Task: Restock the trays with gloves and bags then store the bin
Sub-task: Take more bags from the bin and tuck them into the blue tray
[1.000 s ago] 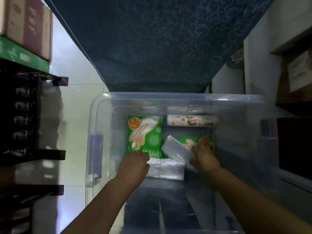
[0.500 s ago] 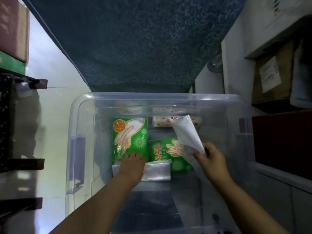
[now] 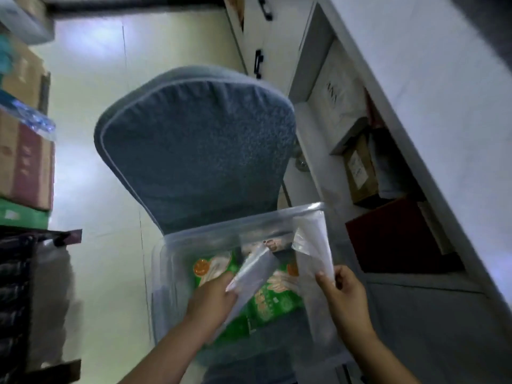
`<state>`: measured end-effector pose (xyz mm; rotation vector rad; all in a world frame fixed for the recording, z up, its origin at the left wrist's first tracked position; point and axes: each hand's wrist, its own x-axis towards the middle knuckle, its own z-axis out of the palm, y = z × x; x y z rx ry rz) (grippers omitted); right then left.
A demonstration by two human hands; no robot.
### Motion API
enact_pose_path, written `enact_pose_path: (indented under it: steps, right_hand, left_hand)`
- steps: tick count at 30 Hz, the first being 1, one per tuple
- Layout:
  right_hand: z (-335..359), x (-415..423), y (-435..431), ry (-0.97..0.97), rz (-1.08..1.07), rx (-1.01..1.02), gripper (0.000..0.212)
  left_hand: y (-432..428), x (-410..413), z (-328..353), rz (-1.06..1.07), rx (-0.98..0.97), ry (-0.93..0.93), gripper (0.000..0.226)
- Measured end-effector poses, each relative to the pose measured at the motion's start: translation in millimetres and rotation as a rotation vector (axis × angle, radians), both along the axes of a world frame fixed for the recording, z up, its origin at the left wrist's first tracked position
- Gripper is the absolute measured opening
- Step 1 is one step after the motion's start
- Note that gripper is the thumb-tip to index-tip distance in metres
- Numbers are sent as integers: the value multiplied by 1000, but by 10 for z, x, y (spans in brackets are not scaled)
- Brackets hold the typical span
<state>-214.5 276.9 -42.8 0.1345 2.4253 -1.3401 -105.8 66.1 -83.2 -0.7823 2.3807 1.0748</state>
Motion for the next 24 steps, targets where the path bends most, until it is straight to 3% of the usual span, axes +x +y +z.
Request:
enact_pose_path:
  steps: [3,7,12,15,19,24]
  right_hand:
    - [519,92,-41,55,-138,-36,25]
    - [1148,194,-90,106,-312,-41,26]
    - [1774,330,-33,257,-257,265,28]
    - [2009,382,77,385,-173,439,32]
    - [2198,502,367,575,-119,524,31]
    - [2349,661,834,646,-163,618,34]
  left_hand:
    - [7,-238,711,163,123,145,5]
    - [285,-483,1511,225,257,312,5]
    - [792,-643,2119,238,426,420,11]
    - [1048,-686,2298,267,549,456,13]
    - [1432,-702,2524,238,669,441,21]
    - [1973,-542,2758,222,910,343,17]
